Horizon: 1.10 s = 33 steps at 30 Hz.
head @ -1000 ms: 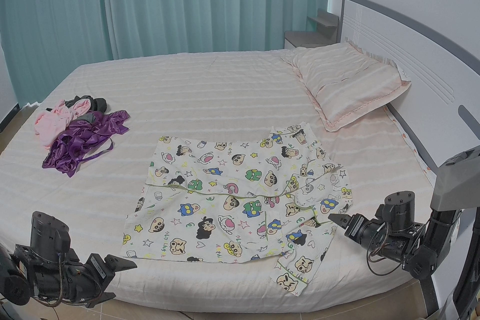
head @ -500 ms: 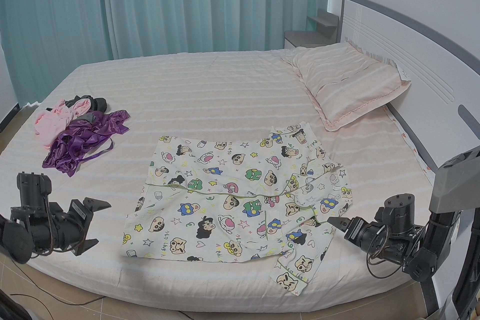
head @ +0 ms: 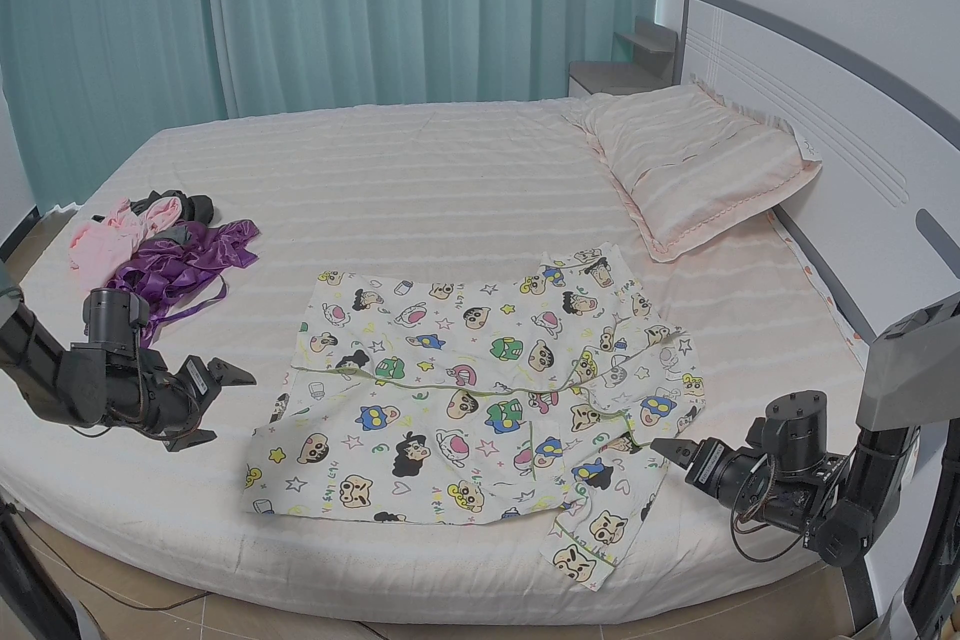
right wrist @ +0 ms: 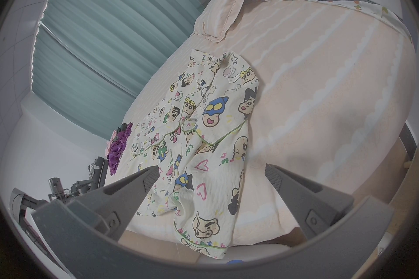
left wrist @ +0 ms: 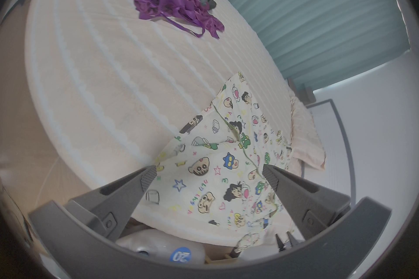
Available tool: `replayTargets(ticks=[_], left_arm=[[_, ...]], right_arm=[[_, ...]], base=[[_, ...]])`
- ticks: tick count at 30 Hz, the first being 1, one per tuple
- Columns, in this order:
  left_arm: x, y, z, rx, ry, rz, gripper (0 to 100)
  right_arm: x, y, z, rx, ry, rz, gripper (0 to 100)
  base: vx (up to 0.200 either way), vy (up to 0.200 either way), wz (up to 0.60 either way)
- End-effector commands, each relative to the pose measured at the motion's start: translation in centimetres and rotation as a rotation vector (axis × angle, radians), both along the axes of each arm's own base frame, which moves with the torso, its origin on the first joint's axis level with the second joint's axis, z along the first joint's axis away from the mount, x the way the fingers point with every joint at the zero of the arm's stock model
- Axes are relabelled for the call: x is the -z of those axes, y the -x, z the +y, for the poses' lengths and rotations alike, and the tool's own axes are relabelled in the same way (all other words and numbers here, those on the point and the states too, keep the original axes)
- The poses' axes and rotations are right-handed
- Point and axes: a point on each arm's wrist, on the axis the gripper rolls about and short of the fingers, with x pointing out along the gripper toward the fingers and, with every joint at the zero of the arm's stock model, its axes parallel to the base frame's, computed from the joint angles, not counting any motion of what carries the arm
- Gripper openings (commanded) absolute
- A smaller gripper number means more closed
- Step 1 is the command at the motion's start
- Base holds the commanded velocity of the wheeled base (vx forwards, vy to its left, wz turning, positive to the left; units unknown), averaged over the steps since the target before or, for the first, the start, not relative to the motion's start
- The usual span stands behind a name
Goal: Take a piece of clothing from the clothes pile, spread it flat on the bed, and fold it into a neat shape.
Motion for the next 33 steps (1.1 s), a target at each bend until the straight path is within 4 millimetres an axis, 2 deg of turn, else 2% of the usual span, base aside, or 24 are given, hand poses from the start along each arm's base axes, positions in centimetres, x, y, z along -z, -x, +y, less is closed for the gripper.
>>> replayTargets(ticks=[1,6,19,20,26,31,33], left_arm=[[3.9,-2.9,0.4,0.03,0.001,0.08,100],[4.8,-3.5,-0.2,0.054,-0.003,0.088,100],[4.6,-4.3,-2.6,0.122,-0.017,0.073,100],[4.6,-4.2,-2.6,0.121,-0.018,0.072,0],[4.7,-3.9,-3.2,0.135,-0.022,0.082,0],[4.8,-2.5,-5.9,0.196,-0.062,0.111,0],[4.9,-2.4,-6.2,0.2,-0.068,0.115,0]], right_arm=[[0.0,0.0,0.1,-0.001,-0.002,-0.007,100],[0.0,0.0,0.1,-0.001,-0.007,-0.017,100],[0.0,-0.1,0.1,0.0,-0.008,-0.02,100],[0.0,-0.1,0.0,0.0,-0.007,-0.017,100],[0.0,-0.1,0.1,0.0,-0.007,-0.02,100],[0.0,-0.1,0.1,0.0,-0.008,-0.02,100],[0.0,-0.1,0.1,0.0,-0.008,-0.02,100]], base=[[0.0,0.0,0.0],[0.0,0.0,0.0],[0.0,0.0,0.0],[0.0,0.0,0.0],[0.0,0.0,0.0],[0.0,0.0,0.0],[0.0,0.0,0.0]])
